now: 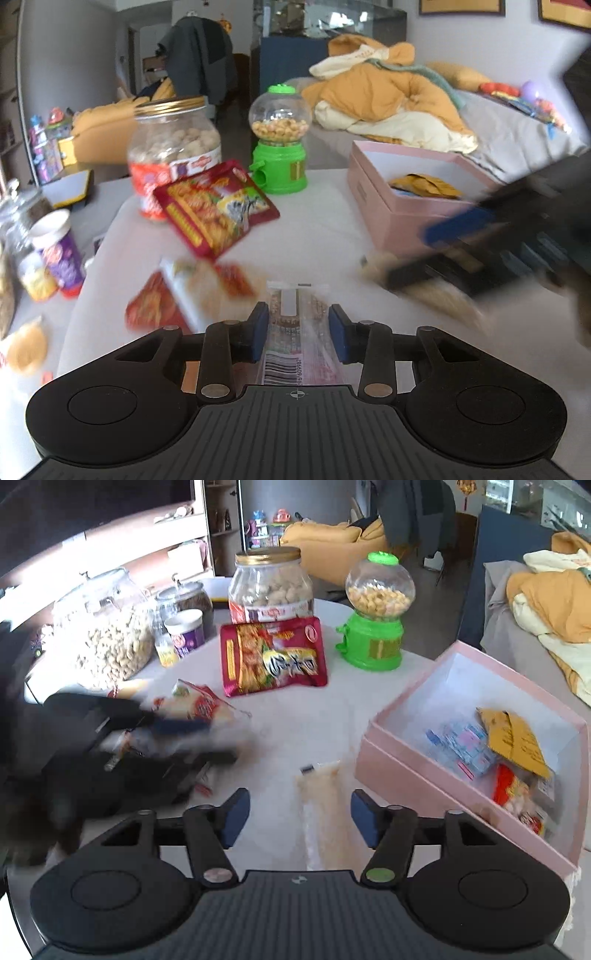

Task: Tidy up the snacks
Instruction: 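Grasp a white bread packet with the left gripper while the right grasps the Want Want rice cracker bag, then carry both packets over the pink box and open both grippers to drop them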

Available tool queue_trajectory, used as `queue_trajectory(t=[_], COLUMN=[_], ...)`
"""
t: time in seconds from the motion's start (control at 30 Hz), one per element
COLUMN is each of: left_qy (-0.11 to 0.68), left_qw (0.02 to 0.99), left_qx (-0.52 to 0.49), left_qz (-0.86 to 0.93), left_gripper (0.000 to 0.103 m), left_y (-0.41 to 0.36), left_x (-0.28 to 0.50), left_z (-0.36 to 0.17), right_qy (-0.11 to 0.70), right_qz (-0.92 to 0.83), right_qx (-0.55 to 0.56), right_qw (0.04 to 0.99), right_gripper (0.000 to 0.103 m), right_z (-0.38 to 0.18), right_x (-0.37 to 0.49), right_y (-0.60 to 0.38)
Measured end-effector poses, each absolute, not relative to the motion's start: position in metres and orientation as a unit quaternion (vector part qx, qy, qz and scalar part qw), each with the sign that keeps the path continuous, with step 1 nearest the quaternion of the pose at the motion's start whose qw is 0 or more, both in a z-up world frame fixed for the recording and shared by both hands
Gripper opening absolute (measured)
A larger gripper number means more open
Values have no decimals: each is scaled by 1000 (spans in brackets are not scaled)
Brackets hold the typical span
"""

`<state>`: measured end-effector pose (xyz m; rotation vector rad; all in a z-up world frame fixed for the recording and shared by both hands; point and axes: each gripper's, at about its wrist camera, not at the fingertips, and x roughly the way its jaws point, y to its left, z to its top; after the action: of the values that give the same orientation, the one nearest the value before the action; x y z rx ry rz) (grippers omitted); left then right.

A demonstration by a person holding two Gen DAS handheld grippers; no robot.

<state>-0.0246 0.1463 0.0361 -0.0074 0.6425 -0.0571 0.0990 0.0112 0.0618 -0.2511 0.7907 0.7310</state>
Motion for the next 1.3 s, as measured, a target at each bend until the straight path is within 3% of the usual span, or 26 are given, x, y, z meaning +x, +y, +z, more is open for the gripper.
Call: queue_trajectory(t=[0.1,0.3,0.37,0.4,0.53,0.6,0.7,0.97,1.2,1.3], left_qy=[322,336,337,339,337,335,335,344,345,351], left_qw=[946,941,939,938,939,939,938,937,936,934], left_qx=[2,-48,-65,-70,-76,-81,-82,-65,-66,-59], left_qz=[-13,-2,-4,-4,0,1,-8,-3,5,7], left_gripper=[40,40,36,36,36,35,30,30,31,38], left_y=[150,172,175,175,173,171,163,141,139,134], left_x=[-48,-69,-68,-67,-62,-59,-56,-43,-34,-27], left_z=[36,26,23,21,18,19,20,17,15,17], right_qy=[404,491,505,504,522,520,512,464,424,395], right_qz=[373,379,366,356,343,350,341,328,293,272], right_qx=[-95,-25,-40,-56,-77,-64,-56,-80,-141,-165], right_qw=[830,784,780,785,777,777,786,819,845,862], right_gripper=[73,73,77,85,85,74,74,74,74,74], right_z=[63,51,43,40,26,28,37,70,61,54], right_x=[108,136,143,145,148,146,145,126,84,58], right_y=[37,105,131,140,147,134,112,45,-6,-32])
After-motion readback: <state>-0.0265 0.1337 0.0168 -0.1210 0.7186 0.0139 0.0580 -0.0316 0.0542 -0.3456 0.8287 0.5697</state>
